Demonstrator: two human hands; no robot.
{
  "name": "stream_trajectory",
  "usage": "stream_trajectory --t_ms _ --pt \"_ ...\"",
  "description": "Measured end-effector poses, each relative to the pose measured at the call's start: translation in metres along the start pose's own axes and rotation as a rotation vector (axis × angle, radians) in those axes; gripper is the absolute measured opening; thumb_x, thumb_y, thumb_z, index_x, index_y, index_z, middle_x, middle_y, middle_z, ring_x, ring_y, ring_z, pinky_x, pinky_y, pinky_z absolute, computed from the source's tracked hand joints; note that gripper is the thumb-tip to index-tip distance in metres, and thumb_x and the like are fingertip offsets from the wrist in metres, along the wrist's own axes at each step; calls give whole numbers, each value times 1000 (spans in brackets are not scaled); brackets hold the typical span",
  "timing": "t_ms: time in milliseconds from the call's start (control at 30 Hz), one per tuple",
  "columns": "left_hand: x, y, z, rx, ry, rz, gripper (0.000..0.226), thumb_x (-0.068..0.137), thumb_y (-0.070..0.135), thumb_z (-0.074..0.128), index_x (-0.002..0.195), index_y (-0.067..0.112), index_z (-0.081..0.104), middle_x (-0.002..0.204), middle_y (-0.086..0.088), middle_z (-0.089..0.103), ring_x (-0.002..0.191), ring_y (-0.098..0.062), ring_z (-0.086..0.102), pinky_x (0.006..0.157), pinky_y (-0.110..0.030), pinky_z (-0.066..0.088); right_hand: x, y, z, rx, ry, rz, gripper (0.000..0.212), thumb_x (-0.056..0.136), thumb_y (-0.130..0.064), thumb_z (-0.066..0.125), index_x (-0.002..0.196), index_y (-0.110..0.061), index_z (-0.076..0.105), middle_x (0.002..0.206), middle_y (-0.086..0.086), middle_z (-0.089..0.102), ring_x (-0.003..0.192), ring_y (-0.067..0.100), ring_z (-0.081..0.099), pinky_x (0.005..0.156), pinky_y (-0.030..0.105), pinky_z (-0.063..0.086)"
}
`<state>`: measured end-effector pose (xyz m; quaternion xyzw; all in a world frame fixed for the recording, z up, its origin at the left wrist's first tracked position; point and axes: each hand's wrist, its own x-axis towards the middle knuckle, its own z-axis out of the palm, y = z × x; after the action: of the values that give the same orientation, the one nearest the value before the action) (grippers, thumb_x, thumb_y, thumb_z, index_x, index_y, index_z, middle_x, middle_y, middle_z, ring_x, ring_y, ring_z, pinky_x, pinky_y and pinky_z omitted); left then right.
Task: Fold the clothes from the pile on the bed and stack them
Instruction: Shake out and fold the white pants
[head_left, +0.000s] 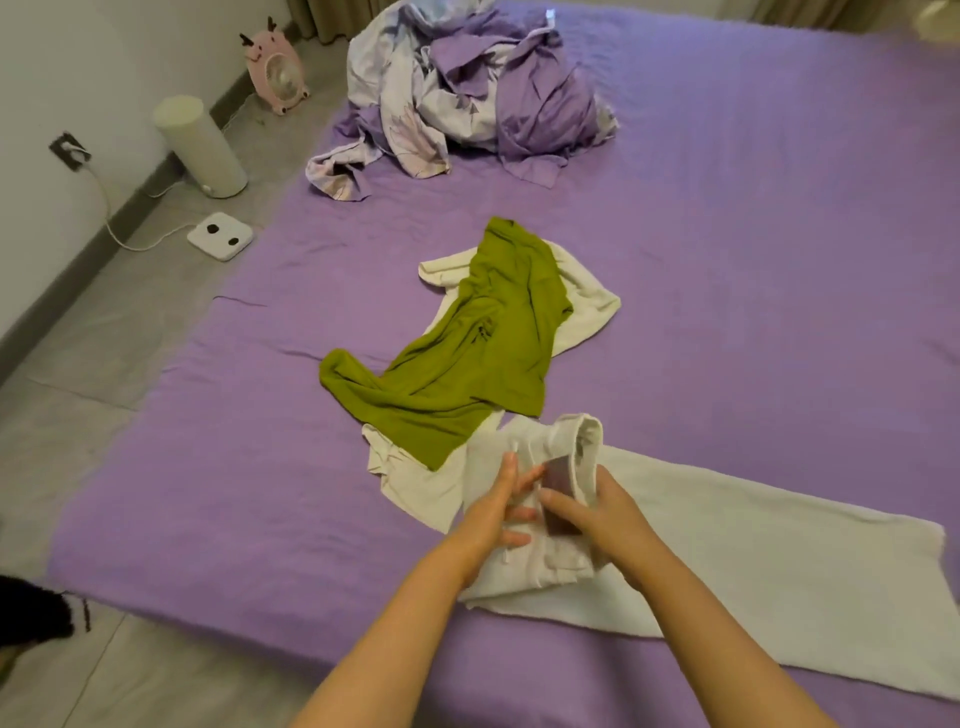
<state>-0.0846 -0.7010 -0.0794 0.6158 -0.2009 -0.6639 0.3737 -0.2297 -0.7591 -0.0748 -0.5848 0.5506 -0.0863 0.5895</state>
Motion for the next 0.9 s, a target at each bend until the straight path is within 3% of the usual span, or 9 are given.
stream_trajectory --t_ms 100,167,300,400,533,600,667,767,900 --pt "18 -20 33 36 36 -31 41 101 51 24 116 32 57 108 11 62 97 -12 61 81 -25 51 3 43 -20 -121 179 120 36 81 -16 69 110 -17 48 98 -1 62 82 14 57 61 21 40" --pt "29 -35 39 219 207 77 25 102 37 39 107 25 60 104 2 64 90 -15 62 78 -26 50 2 72 -35 -64 253 162 37 81 -12 70 108 -17 46 95 -2 59 79 12 55 59 18 38" --pt "41 -65 21 662 465 207 33 95 21 55 128 18 56 122 -3 54 115 -21 51 97 -29 39 -2 120 -67 -13 362 218 40 81 -12 73 109 -18 45 90 -11 55 77 2 53 58 13 35" --pt "51 -84 11 790 445 100 59 88 21 63 142 13 40 137 -10 46 127 -28 40 106 -36 34 -2 146 -79 17 365 270 48 82 -10 72 123 -12 47 103 -2 59 81 9 54 63 19 39" --pt "61 -105 12 699 320 -4 74 85 21 68 146 11 27 145 -10 40 131 -29 40 106 -36 35 -1 160 -78 -38 382 291 66 86 -8 66 143 -10 34 132 12 54 111 27 55 86 30 43" --pt "64 -112 13 684 321 1 79 85 21 70 148 11 23 147 -10 39 132 -29 40 107 -37 35 -2 161 -69 -243 419 217 75 87 -12 64 150 -14 23 139 12 46 125 32 46 94 34 40" --pt "66 -114 13 678 343 18 79 82 21 72 146 11 27 143 -10 42 128 -30 42 105 -38 37 -2 159 -57 -558 395 143 80 91 -26 60 153 -22 11 156 13 21 140 35 25 107 40 33" --pt "66 -111 11 644 350 -6 78 79 22 76 141 10 31 139 -8 46 124 -28 46 99 -35 41 1 158 -37 -839 306 55 72 95 -46 48 151 -33 5 160 13 -7 145 41 -3 117 49 14" --pt "65 -110 5 498 301 -61 77 78 27 78 140 13 34 130 3 49 120 -23 51 93 -30 42 13 162 -35 -971 295 121 69 87 -69 -3 148 -37 -10 157 10 -20 144 40 -18 114 55 -9"
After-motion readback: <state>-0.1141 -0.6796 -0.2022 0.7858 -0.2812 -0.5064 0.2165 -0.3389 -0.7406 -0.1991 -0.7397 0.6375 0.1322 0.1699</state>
